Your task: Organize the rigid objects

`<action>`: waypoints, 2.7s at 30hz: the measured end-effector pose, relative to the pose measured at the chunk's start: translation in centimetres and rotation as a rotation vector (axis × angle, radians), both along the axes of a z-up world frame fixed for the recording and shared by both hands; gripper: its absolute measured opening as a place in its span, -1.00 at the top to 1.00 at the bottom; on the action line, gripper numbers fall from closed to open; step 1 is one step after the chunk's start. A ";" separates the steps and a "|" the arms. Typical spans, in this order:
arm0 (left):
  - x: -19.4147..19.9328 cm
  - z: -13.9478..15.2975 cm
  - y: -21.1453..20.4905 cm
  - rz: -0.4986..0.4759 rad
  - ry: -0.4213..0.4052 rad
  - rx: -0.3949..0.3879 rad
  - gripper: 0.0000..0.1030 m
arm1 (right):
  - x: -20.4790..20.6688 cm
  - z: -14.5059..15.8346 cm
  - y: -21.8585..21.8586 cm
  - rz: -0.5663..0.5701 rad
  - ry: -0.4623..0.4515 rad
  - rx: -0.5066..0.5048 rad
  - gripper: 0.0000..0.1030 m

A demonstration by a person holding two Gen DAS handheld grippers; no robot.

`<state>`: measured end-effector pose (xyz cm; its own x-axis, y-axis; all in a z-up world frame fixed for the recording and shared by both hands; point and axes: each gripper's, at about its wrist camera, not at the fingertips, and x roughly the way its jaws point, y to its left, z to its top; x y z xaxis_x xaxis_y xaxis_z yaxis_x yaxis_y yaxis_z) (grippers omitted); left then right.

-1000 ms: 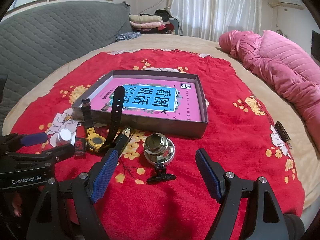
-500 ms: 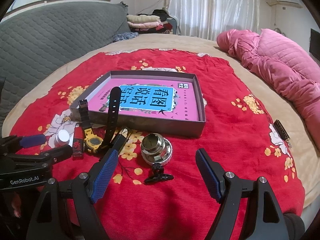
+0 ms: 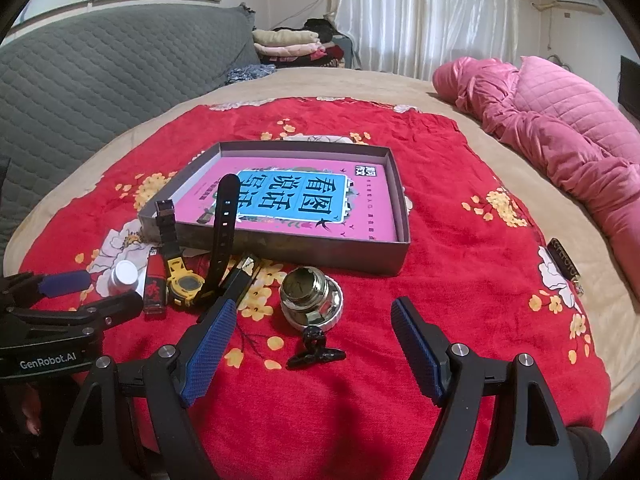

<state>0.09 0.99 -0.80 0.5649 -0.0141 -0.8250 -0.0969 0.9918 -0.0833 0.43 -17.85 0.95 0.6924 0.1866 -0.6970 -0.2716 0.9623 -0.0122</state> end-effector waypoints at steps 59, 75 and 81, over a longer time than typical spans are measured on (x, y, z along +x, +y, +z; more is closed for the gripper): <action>6.7 -4.8 7.9 -0.120 0.074 -0.098 -0.02 | 3.8 -4.0 1.5 0.061 0.016 -0.139 -0.57; 7.8 -5.8 5.7 -0.111 0.091 0.078 0.43 | 4.2 -4.0 0.9 0.062 0.012 -0.115 -0.55; 7.6 -5.7 6.3 -0.082 0.080 0.027 0.47 | 4.4 -4.7 1.9 0.096 0.007 -0.169 -0.09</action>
